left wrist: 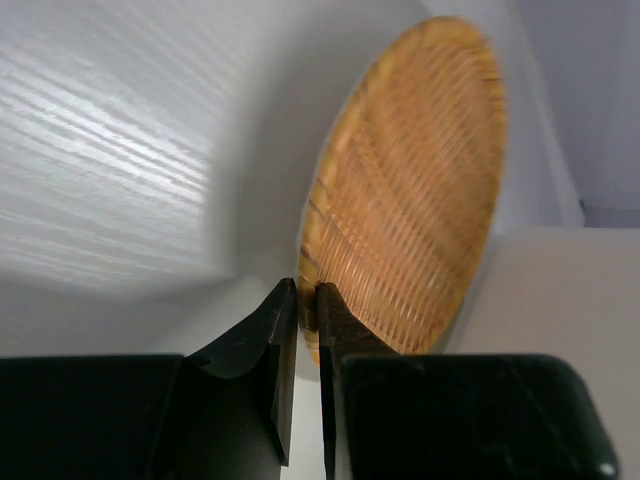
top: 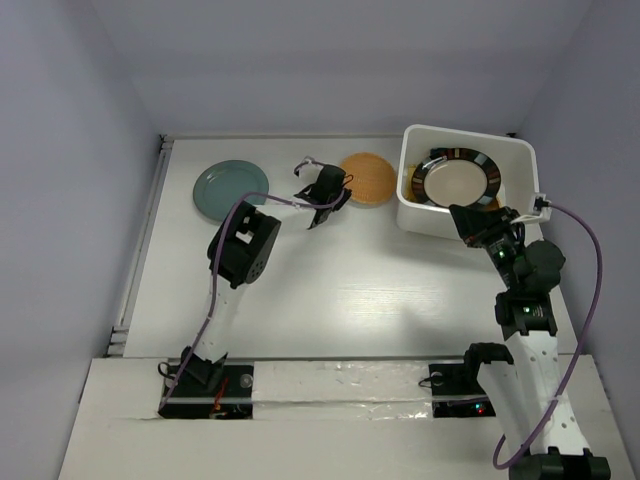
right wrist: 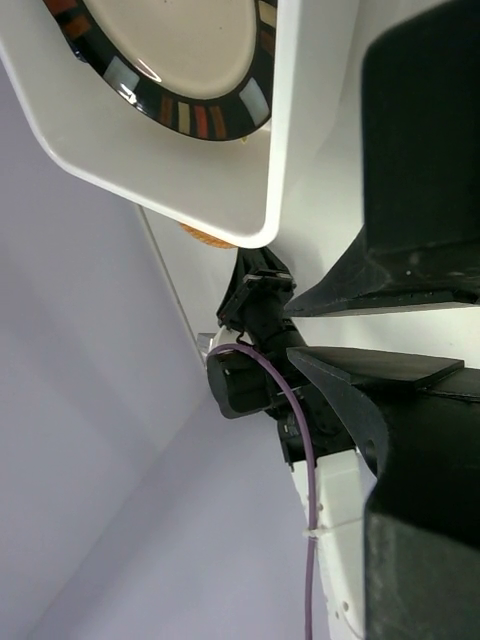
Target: Place the plates into the plastic bin on the countertop
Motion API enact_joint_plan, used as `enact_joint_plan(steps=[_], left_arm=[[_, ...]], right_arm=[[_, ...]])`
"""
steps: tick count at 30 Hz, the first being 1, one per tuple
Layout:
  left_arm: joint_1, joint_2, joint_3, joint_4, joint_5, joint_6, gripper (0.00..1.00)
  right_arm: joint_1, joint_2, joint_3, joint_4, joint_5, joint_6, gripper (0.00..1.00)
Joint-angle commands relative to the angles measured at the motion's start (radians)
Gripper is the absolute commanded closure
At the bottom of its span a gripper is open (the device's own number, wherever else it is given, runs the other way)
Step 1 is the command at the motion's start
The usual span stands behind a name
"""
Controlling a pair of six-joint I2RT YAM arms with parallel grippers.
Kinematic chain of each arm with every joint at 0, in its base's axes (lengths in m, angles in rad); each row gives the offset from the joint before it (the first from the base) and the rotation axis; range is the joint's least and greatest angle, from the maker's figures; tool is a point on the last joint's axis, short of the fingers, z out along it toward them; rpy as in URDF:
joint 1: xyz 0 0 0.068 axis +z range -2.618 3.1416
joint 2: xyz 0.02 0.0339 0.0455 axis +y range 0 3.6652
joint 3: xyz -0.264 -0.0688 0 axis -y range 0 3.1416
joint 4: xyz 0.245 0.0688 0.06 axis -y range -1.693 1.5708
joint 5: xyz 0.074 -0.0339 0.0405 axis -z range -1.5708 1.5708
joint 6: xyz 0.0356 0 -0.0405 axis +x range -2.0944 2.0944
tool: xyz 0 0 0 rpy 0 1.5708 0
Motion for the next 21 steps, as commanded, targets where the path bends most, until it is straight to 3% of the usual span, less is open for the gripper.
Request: enact_joint_plan(steps=[1, 8, 15, 18, 21], left_arm=[[-0.005, -0.025, -0.009, -0.004, -0.05, -0.009, 1.0], [-0.005, -0.237, -0.291, 0.201, -0.05, 0.077, 1.0], [0.017, -0.606, -0.732, 0.402, -0.067, 0.15, 1.0], [0.037, -0.771, -0.87, 0.468, -0.025, 0.134, 1.0], [0.037, -0.874, -0.969, 0.507, 0.007, 0.126, 1.0]], right_arm=[[0.01, -0.011, 0.032, 0.024, -0.028, -0.031, 0.76], [0.091, 0.017, 0.039, -0.025, -0.077, -0.109, 0.61], [0.359, 0.158, 0.007, 0.045, 0.038, -0.105, 0.18], [0.466, 0.204, -0.022, 0.117, 0.12, -0.065, 0.06], [0.543, 0.281, -0.055, 0.188, 0.19, -0.024, 0.0]])
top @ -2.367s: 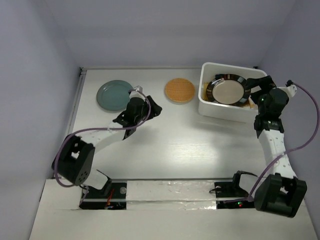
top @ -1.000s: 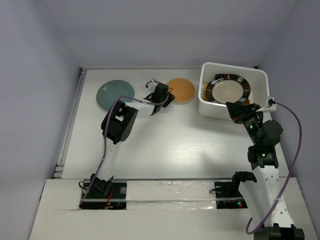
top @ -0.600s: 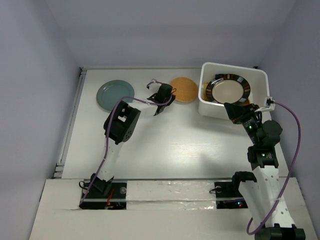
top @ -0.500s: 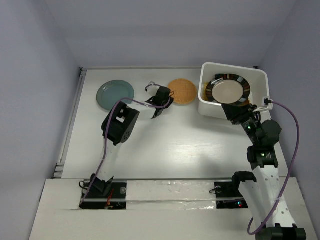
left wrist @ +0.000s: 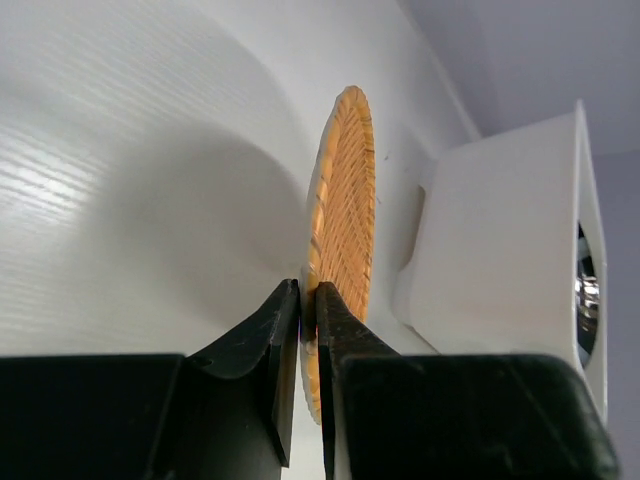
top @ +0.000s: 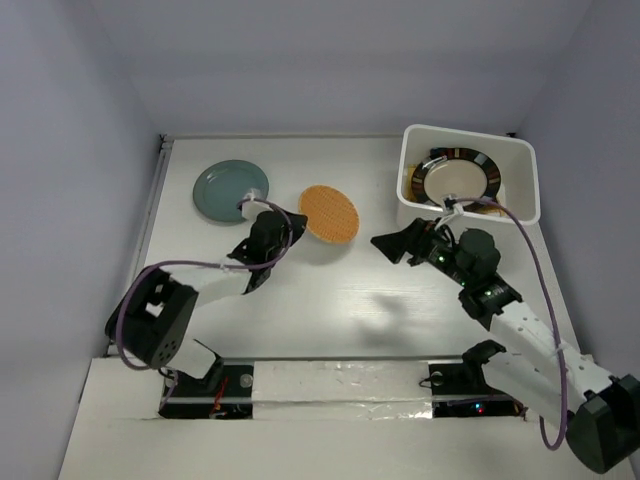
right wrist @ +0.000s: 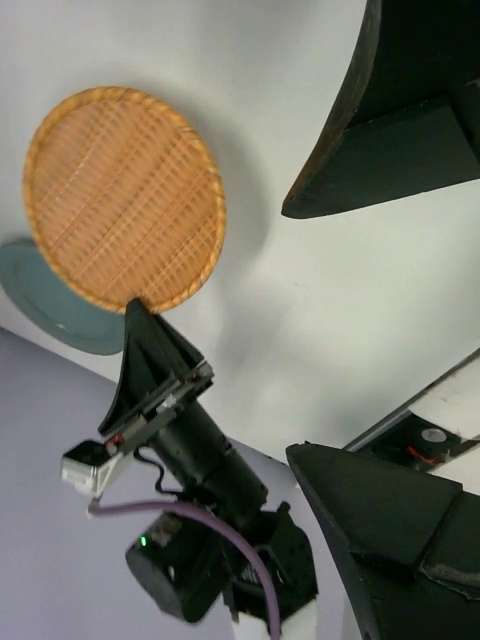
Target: Place the plates into the plastic bin on the countertop
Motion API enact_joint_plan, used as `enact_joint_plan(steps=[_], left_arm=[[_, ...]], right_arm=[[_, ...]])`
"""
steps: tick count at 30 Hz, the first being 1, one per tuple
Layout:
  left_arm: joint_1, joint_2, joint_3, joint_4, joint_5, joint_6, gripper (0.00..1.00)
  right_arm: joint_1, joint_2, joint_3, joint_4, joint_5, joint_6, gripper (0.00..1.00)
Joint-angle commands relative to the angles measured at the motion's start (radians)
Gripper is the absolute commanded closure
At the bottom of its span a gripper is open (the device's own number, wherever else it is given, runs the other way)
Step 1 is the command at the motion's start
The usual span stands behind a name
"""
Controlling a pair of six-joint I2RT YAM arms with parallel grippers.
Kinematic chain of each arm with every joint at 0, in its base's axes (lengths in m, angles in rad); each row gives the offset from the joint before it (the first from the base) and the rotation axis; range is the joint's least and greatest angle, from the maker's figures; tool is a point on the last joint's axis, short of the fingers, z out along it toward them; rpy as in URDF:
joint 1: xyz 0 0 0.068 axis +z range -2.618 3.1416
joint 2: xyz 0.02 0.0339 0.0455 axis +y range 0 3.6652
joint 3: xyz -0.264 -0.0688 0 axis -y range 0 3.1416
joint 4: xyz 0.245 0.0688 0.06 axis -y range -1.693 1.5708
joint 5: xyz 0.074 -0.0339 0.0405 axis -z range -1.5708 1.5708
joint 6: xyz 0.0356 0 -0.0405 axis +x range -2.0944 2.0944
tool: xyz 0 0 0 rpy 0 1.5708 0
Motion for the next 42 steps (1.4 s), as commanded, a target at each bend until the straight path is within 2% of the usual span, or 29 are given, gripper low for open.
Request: enact_joint_plan(steps=[1, 7, 13, 18, 24, 26, 30, 36, 40, 42], left_arm=[[0.018, -0.118, -0.084, 0.159, 0.041, 0.002, 1.0], [0.027, -0.348, -0.207, 0.163, 0.117, -0.005, 1.0], [0.027, -0.557, -0.272, 0.104, 0.229, -0.024, 1.0], [0.027, -0.658, -0.293, 0.0, 0.283, -0.039, 1.0], [0.027, -0.729, -0.281, -0.061, 0.274, -0.028, 1.0], [0.027, -0.755, -0.275, -0.074, 0.26, -0.022, 1.0], [0.027, -0.764, -0.243, -0.064, 0.262, -0.018, 1.0], [0.037, -0.772, -0.183, -0.077, 0.26, 0.014, 1.0], [0.047, -0.795, -0.17, -0.106, 0.262, 0.027, 1.0], [0.047, -0.801, -0.175, -0.106, 0.26, 0.022, 1.0]], right_arm=[[0.069, 0.056, -0.041, 0.166, 0.115, 0.057, 0.0], [0.11, 0.241, -0.165, 0.418, 0.192, 0.199, 0.0], [0.129, 0.412, -0.13, 0.539, 0.149, 0.215, 0.0], [0.147, 0.494, -0.118, 0.717, 0.044, 0.235, 0.0], [0.156, 0.516, -0.119, 0.748, 0.047, 0.248, 0.03], [0.156, 0.496, -0.125, 0.723, 0.065, 0.252, 0.03], [0.165, 0.438, -0.137, 0.555, 0.134, 0.212, 0.08], [0.165, 0.294, -0.223, 0.456, 0.212, 0.189, 0.15], [0.165, 0.066, -0.246, 0.346, 0.228, 0.146, 0.18], [0.165, -0.01, -0.24, 0.309, 0.224, 0.121, 0.17]])
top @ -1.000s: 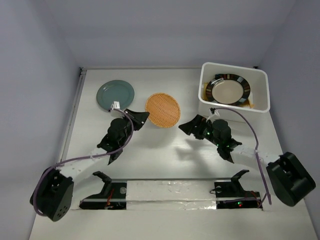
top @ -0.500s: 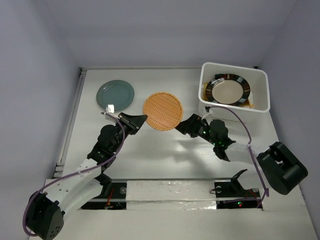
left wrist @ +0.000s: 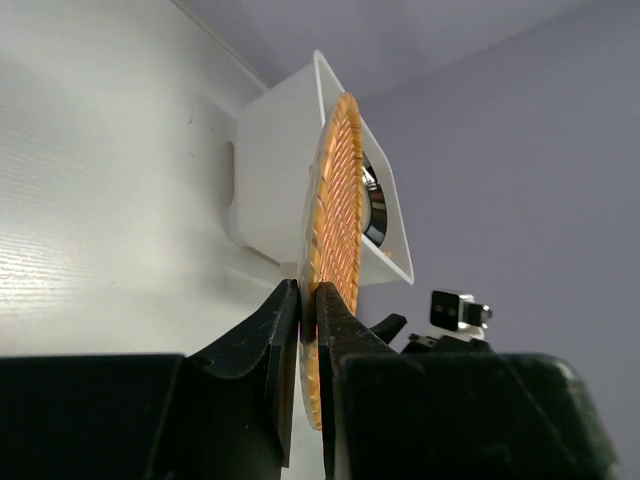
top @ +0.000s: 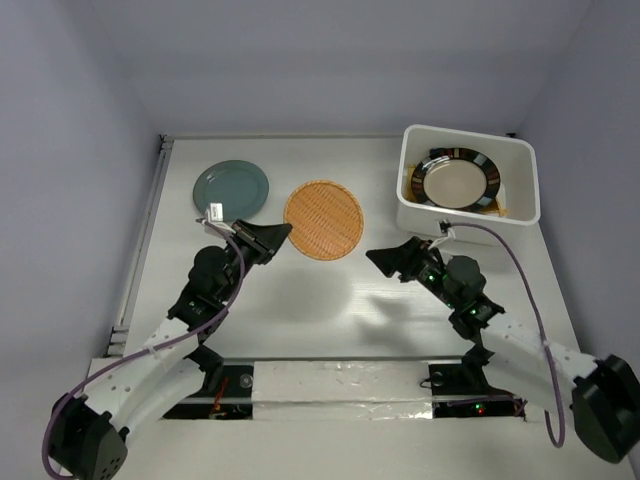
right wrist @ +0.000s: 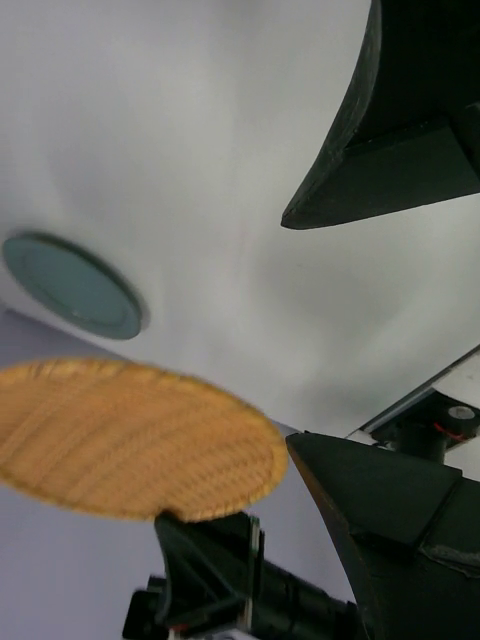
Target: Place the plates into the plastic bin on the countertop
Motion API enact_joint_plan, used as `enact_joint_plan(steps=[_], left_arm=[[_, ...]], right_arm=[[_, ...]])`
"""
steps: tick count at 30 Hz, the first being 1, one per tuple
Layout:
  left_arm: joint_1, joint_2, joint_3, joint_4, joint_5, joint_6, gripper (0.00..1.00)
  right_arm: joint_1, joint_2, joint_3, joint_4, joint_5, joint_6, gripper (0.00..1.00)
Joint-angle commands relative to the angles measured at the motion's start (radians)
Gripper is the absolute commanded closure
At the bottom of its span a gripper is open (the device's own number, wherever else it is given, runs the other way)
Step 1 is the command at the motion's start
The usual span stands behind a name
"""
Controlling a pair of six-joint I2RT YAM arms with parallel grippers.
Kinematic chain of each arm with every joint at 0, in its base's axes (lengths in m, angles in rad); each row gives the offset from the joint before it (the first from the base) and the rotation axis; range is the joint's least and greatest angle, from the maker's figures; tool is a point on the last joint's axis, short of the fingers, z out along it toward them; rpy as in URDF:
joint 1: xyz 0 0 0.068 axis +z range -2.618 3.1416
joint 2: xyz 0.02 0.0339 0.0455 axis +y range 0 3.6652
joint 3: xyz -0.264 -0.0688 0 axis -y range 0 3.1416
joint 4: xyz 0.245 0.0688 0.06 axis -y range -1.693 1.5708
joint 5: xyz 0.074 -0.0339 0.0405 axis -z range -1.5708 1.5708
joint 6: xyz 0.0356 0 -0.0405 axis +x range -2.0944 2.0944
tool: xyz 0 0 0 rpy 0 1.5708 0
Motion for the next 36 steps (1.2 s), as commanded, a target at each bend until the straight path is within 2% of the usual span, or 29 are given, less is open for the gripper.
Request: enact_joint_plan(steps=[1, 4, 12, 15, 16, 18, 19, 21, 22, 23, 25, 27, 29, 32, 36], left_arm=[[0.008, -0.035, 0.05, 0.069, 0.01, 0.005, 1.0], [0.008, -0.003, 0.044, 0.101, 0.05, -0.01, 1.0], [0.008, 0.046, 0.021, 0.2, 0.169, -0.026, 1.0], [0.008, 0.054, 0.025, 0.198, 0.198, -0.012, 1.0], [0.008, 0.06, 0.027, 0.198, 0.205, -0.007, 1.0], [0.008, 0.069, 0.028, 0.191, 0.211, 0.008, 1.0], [0.008, 0.074, 0.027, 0.181, 0.208, 0.011, 1.0], [0.008, 0.075, 0.024, 0.168, 0.18, 0.02, 0.98], [0.008, 0.077, 0.025, 0.155, 0.174, 0.025, 0.95], [0.008, 0.08, 0.025, 0.154, 0.165, 0.028, 0.89], [0.008, 0.085, 0.03, 0.143, 0.156, 0.043, 0.81], [0.008, 0.089, 0.041, 0.114, 0.125, 0.077, 0.69], [0.008, 0.089, 0.059, 0.059, 0.072, 0.109, 0.61], [0.008, 0.085, 0.068, -0.004, -0.036, 0.168, 0.6], [0.031, 0.092, 0.061, -0.029, -0.102, 0.203, 0.58]], right_arm=[[0.01, -0.126, 0.021, -0.064, 0.031, -0.086, 0.11], [0.01, -0.13, 0.062, -0.086, 0.044, -0.128, 0.0], [0.01, 0.155, 0.176, 0.049, 0.019, -0.105, 0.01], [0.01, 0.225, 0.192, 0.142, -0.021, -0.079, 0.16], [0.01, 0.237, 0.196, 0.161, -0.019, -0.068, 0.31], [0.01, 0.231, 0.197, 0.175, 0.01, -0.057, 0.54], [0.01, 0.22, 0.199, 0.166, 0.03, -0.053, 0.73], [0.01, 0.176, 0.206, 0.14, 0.092, -0.048, 0.86], [0.01, 0.159, 0.218, 0.106, 0.105, -0.047, 0.96], [0.01, 0.125, 0.228, 0.087, 0.169, -0.047, 1.0], [0.01, 0.09, 0.249, 0.019, 0.221, -0.069, 1.0], [0.001, 0.033, 0.295, -0.046, 0.303, -0.096, 1.0], [-0.059, -0.007, 0.355, -0.156, 0.358, -0.148, 1.0], [-0.16, -0.077, 0.409, -0.278, 0.427, -0.206, 1.0], [-0.399, -0.078, 0.499, -0.351, 0.429, -0.246, 1.0]])
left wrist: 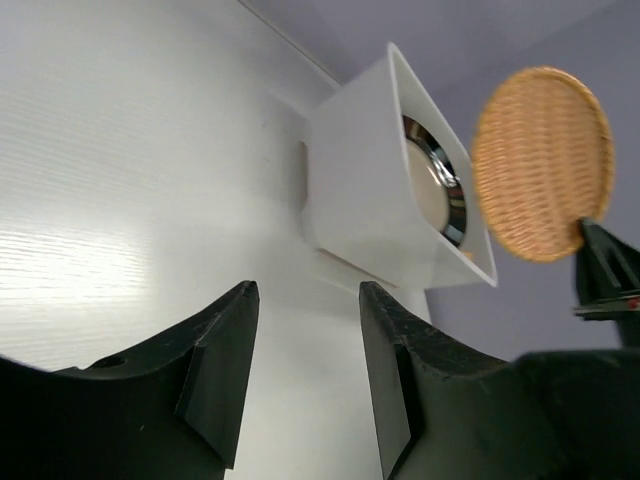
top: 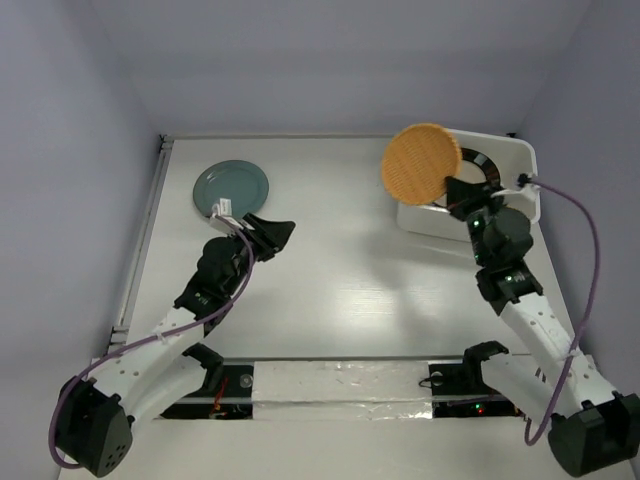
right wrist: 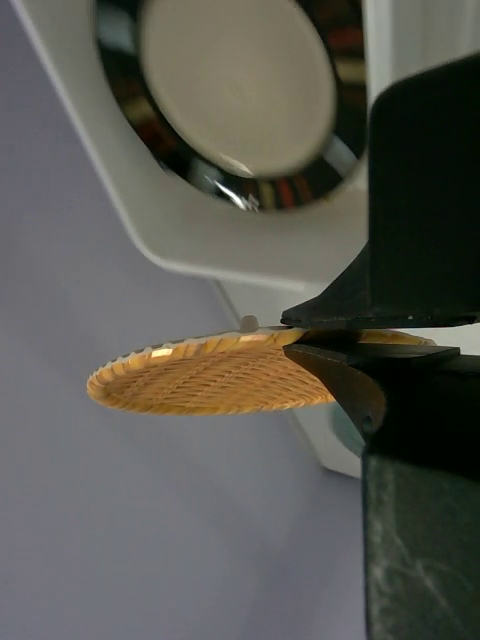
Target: Place the plates into the plastic bin on the countertop
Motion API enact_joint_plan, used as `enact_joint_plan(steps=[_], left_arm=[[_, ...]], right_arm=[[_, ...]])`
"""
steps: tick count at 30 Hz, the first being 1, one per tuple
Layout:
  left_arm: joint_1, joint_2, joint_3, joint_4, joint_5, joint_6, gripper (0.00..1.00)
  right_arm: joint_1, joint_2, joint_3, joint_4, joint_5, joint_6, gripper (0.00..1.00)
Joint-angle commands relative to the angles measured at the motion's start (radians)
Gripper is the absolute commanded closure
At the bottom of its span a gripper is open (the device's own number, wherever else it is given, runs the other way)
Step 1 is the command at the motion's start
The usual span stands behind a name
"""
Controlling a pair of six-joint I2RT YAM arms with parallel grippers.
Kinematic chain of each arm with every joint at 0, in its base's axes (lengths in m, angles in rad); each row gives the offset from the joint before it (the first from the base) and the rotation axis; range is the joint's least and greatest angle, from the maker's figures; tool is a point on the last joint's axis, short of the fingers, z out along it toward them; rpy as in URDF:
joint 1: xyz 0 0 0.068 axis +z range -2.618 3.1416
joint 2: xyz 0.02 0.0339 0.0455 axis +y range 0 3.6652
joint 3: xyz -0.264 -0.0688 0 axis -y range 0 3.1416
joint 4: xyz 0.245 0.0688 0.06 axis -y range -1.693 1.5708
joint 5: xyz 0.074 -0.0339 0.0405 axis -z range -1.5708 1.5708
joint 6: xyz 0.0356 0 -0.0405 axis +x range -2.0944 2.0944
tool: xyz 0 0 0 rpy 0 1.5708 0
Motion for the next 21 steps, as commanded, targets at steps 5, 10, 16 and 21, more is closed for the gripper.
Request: enact_joint_plan(steps=[5, 10, 16, 21], left_arm=[[0.106, 0.035, 0.064, -0.092, -0.12, 0.109, 0.58], [0.233, 0.047, 0.038, -0.106, -0.155, 0.128, 0.58], [0.368, 0.158, 0.003, -0.037, -0.115, 0.057, 0.58], [0.495, 0.262, 0.006, 0.018, -0.072, 0.031, 0.57]], right_arm=[[-0.281, 0.2, 0.205, -0.065, 0.029, -0.089, 1.0], [-0.361, 0.345, 0.256, -0.042, -0.038, -0.053, 1.0], [-0.394, 0.442, 0.28, -0.045, -0.048, -0.02, 0.89], [-0.394, 0.416, 0.228, -0.034, -0.028, 0.012, 0.5]])
